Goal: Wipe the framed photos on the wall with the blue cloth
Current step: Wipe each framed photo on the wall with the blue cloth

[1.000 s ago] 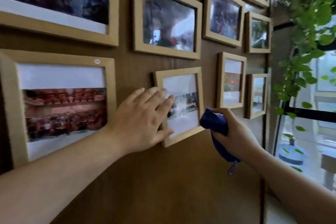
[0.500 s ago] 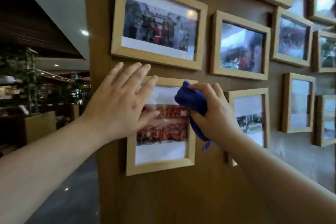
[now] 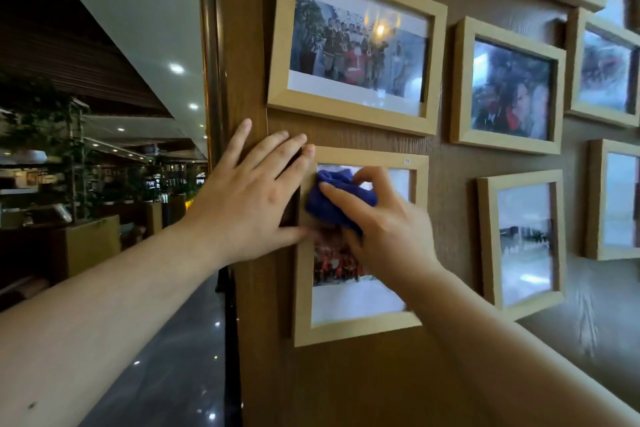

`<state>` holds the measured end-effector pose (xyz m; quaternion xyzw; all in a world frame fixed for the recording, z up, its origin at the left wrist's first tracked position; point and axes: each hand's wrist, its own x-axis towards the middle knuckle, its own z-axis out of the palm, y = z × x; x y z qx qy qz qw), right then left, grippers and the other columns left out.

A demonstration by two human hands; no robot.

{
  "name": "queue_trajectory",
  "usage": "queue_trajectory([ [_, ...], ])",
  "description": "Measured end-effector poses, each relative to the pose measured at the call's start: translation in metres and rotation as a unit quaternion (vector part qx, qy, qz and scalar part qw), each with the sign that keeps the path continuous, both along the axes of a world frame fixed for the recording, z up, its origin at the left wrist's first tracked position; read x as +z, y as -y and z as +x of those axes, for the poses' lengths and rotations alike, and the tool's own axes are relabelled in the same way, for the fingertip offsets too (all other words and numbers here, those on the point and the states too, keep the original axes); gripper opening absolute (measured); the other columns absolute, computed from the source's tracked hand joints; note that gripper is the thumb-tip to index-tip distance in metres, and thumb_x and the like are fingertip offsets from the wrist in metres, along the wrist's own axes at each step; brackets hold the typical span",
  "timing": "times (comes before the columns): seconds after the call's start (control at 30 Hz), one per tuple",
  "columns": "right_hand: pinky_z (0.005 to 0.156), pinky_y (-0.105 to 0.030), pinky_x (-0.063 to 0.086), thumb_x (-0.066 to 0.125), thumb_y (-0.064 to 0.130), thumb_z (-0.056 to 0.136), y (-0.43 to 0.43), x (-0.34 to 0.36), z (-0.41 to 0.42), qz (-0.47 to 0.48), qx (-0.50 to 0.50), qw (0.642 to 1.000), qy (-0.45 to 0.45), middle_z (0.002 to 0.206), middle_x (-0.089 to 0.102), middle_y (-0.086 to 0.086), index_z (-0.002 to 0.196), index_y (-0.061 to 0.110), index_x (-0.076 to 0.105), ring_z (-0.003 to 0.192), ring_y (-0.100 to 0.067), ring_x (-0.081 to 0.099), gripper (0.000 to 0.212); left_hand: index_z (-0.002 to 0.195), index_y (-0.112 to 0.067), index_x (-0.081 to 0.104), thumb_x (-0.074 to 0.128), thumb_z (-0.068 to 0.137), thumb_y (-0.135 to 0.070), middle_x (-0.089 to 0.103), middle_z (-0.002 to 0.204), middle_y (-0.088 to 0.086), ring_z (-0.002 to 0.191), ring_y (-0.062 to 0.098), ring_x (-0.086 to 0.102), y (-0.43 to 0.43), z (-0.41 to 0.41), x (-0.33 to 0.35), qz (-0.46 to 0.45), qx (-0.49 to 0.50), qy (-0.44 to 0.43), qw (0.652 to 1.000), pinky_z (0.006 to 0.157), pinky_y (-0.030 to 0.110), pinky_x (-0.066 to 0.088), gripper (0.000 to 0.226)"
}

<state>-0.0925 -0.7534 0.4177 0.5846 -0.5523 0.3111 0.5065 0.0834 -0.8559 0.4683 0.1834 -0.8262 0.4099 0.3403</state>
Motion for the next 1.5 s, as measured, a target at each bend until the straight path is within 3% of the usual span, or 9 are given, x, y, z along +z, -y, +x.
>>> queue_trajectory([
  [0.1, 0.045, -0.033, 0.049, 0.055, 0.028, 0.084, -0.016, -0.004, -0.031, -0.002, -0.046, 0.999, 0.024, 0.119, 0.052, -0.013, 0.124, 0.022, 0.057, 0.071, -0.026, 0.058, 0.040, 0.147, -0.012, 0.022, 0.032, 0.073, -0.082, 0.028, 0.155, 0.011, 0.144, 0.025, 0.021, 0.004, 0.000, 0.001, -0.004, -0.012, -0.001, 1.000, 0.117, 0.057, 0.005, 0.103],
  [0.27, 0.049, -0.029, 0.043, 0.068, 0.021, 0.078, -0.029, -0.006, -0.055, -0.034, -0.114, 0.990, 0.080, 0.114, 0.054, -0.014, 0.119, 0.017, 0.061, 0.070, -0.030, 0.058, 0.042, 0.147, -0.012, 0.024, 0.033, 0.073, -0.080, 0.029, 0.155, 0.011, 0.144, 0.026, 0.021, 0.008, -0.001, -0.001, -0.010, -0.029, -0.003, 1.000, 0.116, 0.058, 0.005, 0.101],
  [0.53, 0.045, -0.033, 0.050, 0.053, 0.033, 0.083, -0.003, -0.006, 0.000, 0.028, -0.015, 0.999, -0.004, 0.118, 0.053, -0.014, 0.121, 0.020, 0.058, 0.070, -0.025, 0.058, 0.040, 0.146, -0.011, 0.026, 0.044, 0.074, -0.077, 0.032, 0.153, 0.013, 0.143, 0.027, 0.024, 0.009, -0.001, -0.001, -0.021, -0.046, -0.011, 0.999, 0.116, 0.058, 0.005, 0.099],
  [0.73, 0.043, -0.029, 0.047, 0.074, 0.022, 0.074, -0.033, -0.029, -0.039, 0.020, -0.123, 0.991, 0.045, 0.111, 0.057, -0.012, 0.113, 0.017, 0.063, 0.071, -0.027, 0.061, 0.040, 0.146, -0.010, 0.026, 0.036, 0.075, -0.078, 0.032, 0.153, 0.014, 0.142, 0.028, 0.025, 0.009, -0.001, -0.001, -0.026, -0.040, -0.008, 0.999, 0.116, 0.059, 0.006, 0.098],
  [0.97, 0.051, -0.031, 0.051, 0.056, 0.029, 0.086, -0.012, -0.050, 0.002, 0.104, -0.058, 0.990, -0.069, 0.116, 0.054, -0.012, 0.124, 0.021, 0.049, 0.082, -0.022, 0.059, 0.040, 0.145, -0.008, 0.028, 0.041, 0.073, -0.075, 0.036, 0.151, 0.017, 0.141, 0.031, 0.029, 0.010, 0.000, 0.000, -0.035, -0.047, -0.011, 0.998, 0.115, 0.060, 0.008, 0.099],
  [1.23, 0.047, -0.033, 0.053, 0.071, 0.023, 0.075, -0.037, -0.071, -0.035, 0.077, -0.127, 0.988, 0.039, 0.112, 0.056, -0.011, 0.114, 0.018, 0.060, 0.080, -0.028, 0.063, 0.041, 0.145, -0.008, 0.028, 0.047, 0.071, -0.073, 0.035, 0.151, 0.017, 0.141, 0.031, 0.027, 0.010, 0.000, -0.001, -0.036, -0.054, -0.013, 0.998, 0.115, 0.060, 0.006, 0.100],
  [1.33, 0.055, -0.033, 0.055, 0.065, 0.028, 0.079, -0.031, -0.076, -0.012, 0.139, -0.094, 0.986, -0.016, 0.119, 0.053, -0.009, 0.120, 0.022, 0.054, 0.086, -0.025, 0.062, 0.043, 0.145, -0.008, 0.027, 0.049, 0.071, -0.073, 0.034, 0.151, 0.017, 0.141, 0.031, 0.026, 0.009, -0.001, -0.002, -0.036, -0.051, -0.012, 0.998, 0.116, 0.060, 0.005, 0.101],
  [1.5, 0.051, -0.035, 0.054, 0.053, 0.027, 0.084, -0.023, -0.089, 0.002, 0.222, -0.069, 0.970, -0.073, 0.120, 0.053, -0.011, 0.125, 0.025, 0.046, 0.090, -0.026, 0.060, 0.042, 0.145, -0.008, 0.027, 0.049, 0.072, -0.073, 0.034, 0.151, 0.017, 0.141, 0.032, 0.026, 0.009, -0.001, -0.001, -0.039, -0.057, -0.011, 0.998, 0.116, 0.060, 0.004, 0.100],
])
